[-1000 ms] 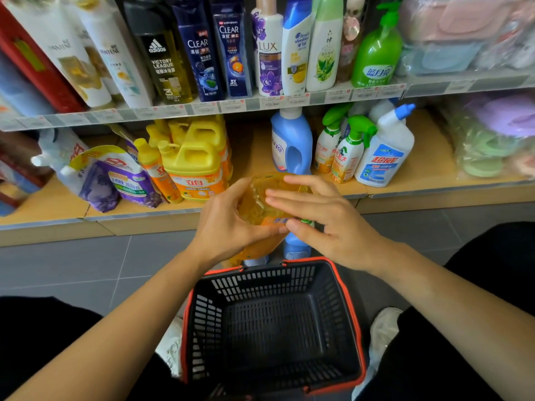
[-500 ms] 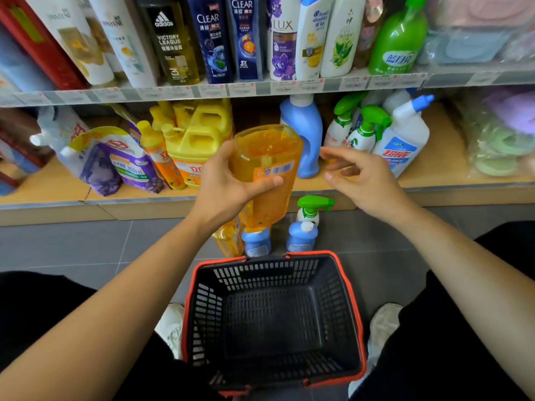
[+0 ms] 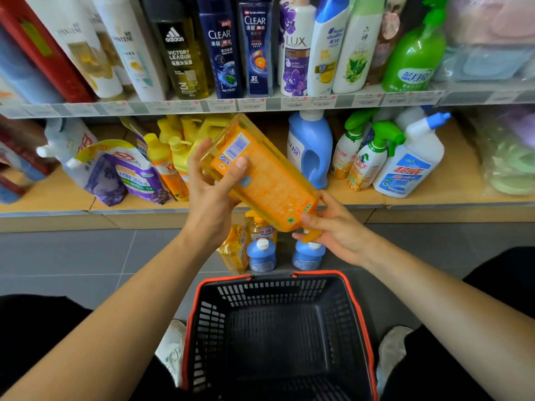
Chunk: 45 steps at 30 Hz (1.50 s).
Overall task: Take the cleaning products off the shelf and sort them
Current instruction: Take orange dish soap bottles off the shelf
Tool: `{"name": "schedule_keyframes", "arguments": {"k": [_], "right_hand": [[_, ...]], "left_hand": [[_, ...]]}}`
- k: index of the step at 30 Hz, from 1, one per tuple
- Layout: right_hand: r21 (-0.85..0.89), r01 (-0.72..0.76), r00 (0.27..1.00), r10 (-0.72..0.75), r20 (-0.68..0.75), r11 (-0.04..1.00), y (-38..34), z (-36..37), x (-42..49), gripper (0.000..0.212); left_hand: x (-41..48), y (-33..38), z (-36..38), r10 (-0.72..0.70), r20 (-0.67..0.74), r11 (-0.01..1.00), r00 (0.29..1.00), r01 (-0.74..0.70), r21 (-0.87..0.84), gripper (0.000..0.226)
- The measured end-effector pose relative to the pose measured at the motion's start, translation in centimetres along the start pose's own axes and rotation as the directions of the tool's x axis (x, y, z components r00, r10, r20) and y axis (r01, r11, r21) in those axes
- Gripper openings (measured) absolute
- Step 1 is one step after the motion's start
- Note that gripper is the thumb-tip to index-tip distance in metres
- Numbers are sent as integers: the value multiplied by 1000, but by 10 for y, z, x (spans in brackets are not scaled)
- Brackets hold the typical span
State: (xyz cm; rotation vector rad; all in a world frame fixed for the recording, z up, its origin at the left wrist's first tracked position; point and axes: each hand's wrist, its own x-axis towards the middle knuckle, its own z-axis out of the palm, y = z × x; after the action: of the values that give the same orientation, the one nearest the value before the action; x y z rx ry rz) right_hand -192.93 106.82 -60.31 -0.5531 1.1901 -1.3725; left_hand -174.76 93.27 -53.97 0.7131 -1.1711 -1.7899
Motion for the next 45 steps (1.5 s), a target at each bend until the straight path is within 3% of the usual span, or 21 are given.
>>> {"name": "schedule_keyframes", "arguments": {"k": [3,9,13,16,18,21,24,26,28,31,35,38,41,43,45], "right_hand": [[-4,66,994,-66,-88,998,-8,-2,3,49],[-102,112,973,-129,-190,989,-30,-17,17,23],[-190,137,936,-190,-297,972,-44,-25,36,11],[-334,194,901,-302,-311,922,-57,-30,56,8],[-469,235,871,-399,-287,851,-65,-31,71,7],[-677,234,823,-513,-244,698,-72,-32,90,18],[-823,170,822,-538,-185,543,-71,-35,106,14],[-878,127,843,-517,-150,461,-67,-36,114,15],[-896,96,867,-479,-139,434,-63,-35,123,15],[-927,80,870,-480,-114,366,-63,-31,136,20],[-956,99,823,-563,-77,275,-66,-31,151,27],[-956,110,788,-610,-83,272,-59,-30,158,30],[-926,144,768,-630,-119,350,-42,-26,161,36],[-896,200,751,-649,-120,397,-34,-26,161,41],[-840,281,764,-637,-96,464,-30,-27,163,47]], "left_hand": [[10,-10,-7,-66,-77,997,995,62,-47,58],[29,-44,-28,-356,-124,931,926,339,-135,52],[39,-67,-33,-488,-107,870,866,493,25,46],[51,-76,-36,-498,-163,837,852,521,167,41],[57,-78,-37,-437,-166,843,884,467,268,43],[64,-73,-39,-218,-109,808,970,242,538,47],[69,-67,-45,88,-32,581,996,-25,814,48],[74,-63,-50,264,71,358,962,-166,919,54],[84,-59,-55,353,138,196,926,-217,956,62],[99,-56,-62,320,153,53,935,-179,982,70],[104,-61,-70,229,189,-32,955,-186,982,77],[104,-60,-67,231,201,-121,952,-177,977,78],[107,-57,-52,292,319,-74,902,-311,948,60],[112,-56,-34,283,399,53,872,-429,902,49],[120,-56,-13,227,379,204,897,-425,882,48]]}}
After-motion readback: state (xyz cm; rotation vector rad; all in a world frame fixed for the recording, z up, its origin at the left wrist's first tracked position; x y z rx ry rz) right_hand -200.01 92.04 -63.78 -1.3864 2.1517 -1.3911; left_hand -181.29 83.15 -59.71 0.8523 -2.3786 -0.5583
